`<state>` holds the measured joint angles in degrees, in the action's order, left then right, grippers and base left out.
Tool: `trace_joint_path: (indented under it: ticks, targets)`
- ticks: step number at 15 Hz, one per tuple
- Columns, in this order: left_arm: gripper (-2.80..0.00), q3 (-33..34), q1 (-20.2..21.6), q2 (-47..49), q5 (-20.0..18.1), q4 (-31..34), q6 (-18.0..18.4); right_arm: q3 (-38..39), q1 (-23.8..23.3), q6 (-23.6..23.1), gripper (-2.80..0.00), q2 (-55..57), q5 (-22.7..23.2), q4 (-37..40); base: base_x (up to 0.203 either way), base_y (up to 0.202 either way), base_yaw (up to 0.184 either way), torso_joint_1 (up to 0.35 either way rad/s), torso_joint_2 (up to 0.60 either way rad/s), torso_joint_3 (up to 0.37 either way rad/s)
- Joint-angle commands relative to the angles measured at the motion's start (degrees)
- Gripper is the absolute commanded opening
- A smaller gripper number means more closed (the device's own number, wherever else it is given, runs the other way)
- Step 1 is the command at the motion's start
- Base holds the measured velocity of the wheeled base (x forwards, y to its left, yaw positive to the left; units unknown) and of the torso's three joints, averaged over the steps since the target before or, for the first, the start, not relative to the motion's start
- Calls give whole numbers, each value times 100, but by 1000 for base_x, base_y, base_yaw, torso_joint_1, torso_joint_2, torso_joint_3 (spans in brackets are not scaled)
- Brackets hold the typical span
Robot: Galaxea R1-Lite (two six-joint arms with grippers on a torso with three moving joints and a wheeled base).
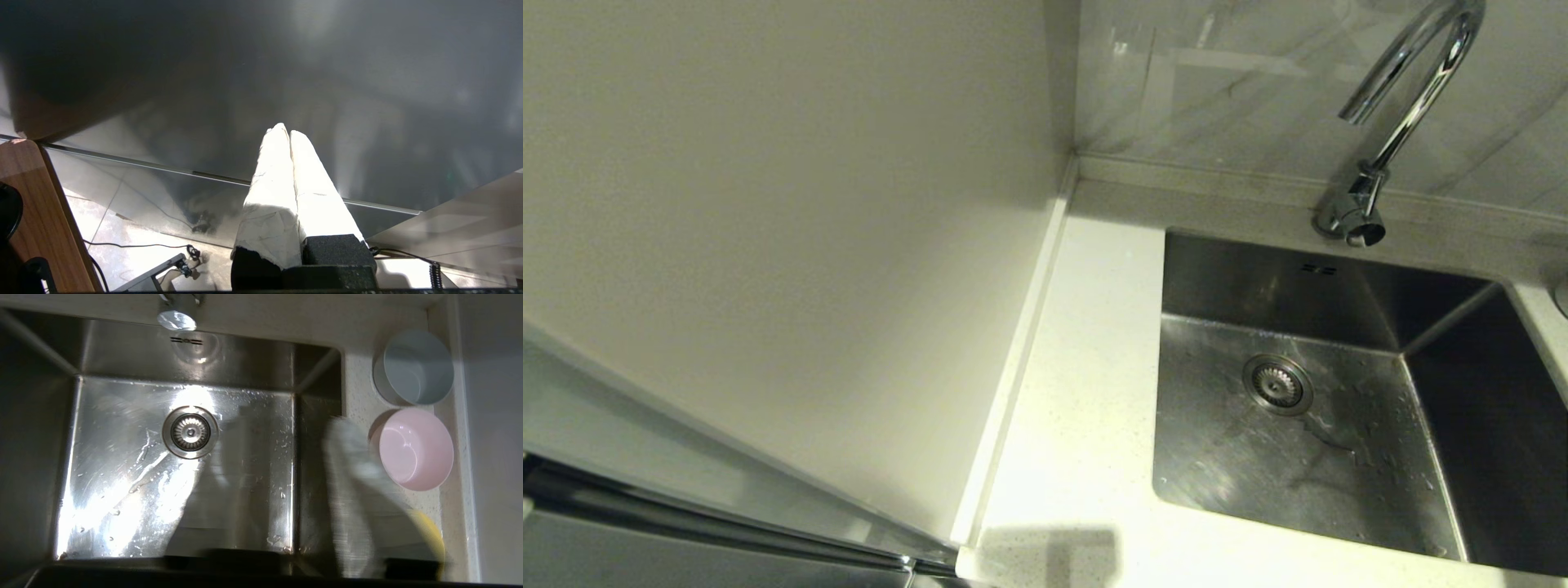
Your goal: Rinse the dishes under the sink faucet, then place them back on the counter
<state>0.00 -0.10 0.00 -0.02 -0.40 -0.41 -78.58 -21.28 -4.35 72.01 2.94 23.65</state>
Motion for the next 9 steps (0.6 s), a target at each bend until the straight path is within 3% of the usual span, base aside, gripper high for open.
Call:
trace_joint_path:
  ticks: [1,5,9]
  targets:
    - [-280,18,1,0,2,-4,-2,12,280,-8,-280,-380,5,4,0,0,0,0,0,0]
    - [-280,18,1,0,2,-4,-2,258,1342,-54,-280,-1291,94,7,0,0,0,0,0,0]
    - [-280,18,1,0,2,-4,-2,1786,1880,-203,-280,-2664,130,5,0,0,0,0,0,0]
